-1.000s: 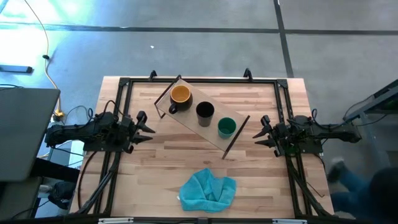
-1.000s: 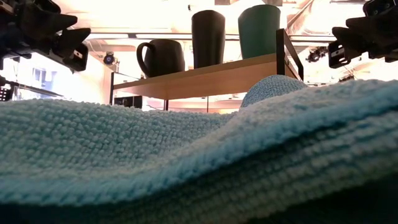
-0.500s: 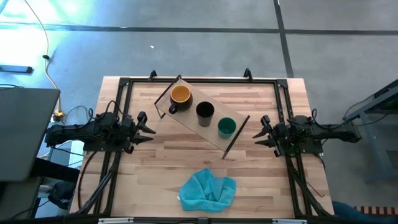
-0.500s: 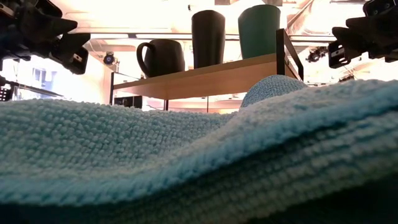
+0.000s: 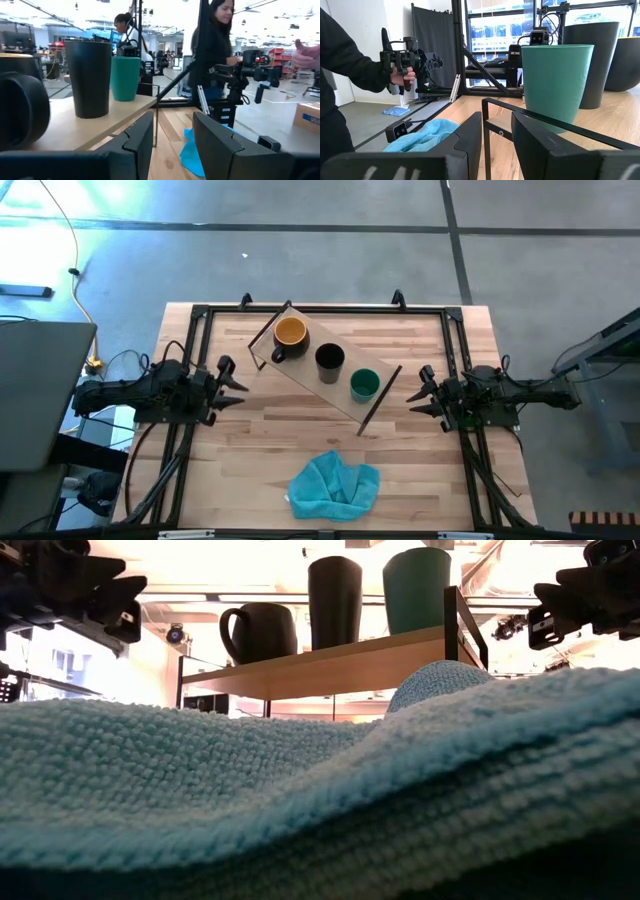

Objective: Stack small to large cups/mugs on shelf
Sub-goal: Return to home position

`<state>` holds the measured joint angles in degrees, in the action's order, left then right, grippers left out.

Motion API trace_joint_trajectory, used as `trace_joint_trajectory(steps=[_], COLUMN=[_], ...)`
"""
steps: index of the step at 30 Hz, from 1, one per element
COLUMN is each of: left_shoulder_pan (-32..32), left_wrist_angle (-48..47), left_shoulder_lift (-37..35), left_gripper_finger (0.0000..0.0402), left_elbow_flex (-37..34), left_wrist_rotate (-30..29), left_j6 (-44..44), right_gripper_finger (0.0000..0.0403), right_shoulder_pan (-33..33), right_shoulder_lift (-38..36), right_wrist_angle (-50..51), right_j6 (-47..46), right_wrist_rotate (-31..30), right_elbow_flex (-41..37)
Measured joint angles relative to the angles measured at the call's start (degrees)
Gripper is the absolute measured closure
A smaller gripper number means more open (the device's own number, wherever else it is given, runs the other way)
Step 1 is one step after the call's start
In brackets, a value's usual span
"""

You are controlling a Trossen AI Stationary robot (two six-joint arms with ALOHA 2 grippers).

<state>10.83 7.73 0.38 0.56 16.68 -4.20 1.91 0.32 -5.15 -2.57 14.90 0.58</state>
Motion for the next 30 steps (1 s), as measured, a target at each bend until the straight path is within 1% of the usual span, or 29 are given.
trace_joint_trajectory(steps=[4,13,30], left_shoulder_pan=[0.0,0.0,0.0], left_wrist_angle=[0.0,2.9,2.8], left_shoulder_lift=[0.0,0.0,0.0], left_gripper_finger=[0.0277,0.0277,0.0277], left_elbow_flex=[0.0,0.0,0.0], left_wrist_rotate=[-1.3,-1.3,-0.8], left_j6=[-0.1,-0.5,-2.1], right_gripper_finger=[0.0304,0.0304,0.0304], right_shoulder_pan=[0.0,0.0,0.0], right_shoulder_lift=[0.0,0.0,0.0], right_wrist_angle=[0.0,0.0,0.0], right_j6=[0.0,0.0,0.0], right_wrist_rotate=[0.0,0.0,0.0], right_elbow_flex=[0.0,0.0,0.0])
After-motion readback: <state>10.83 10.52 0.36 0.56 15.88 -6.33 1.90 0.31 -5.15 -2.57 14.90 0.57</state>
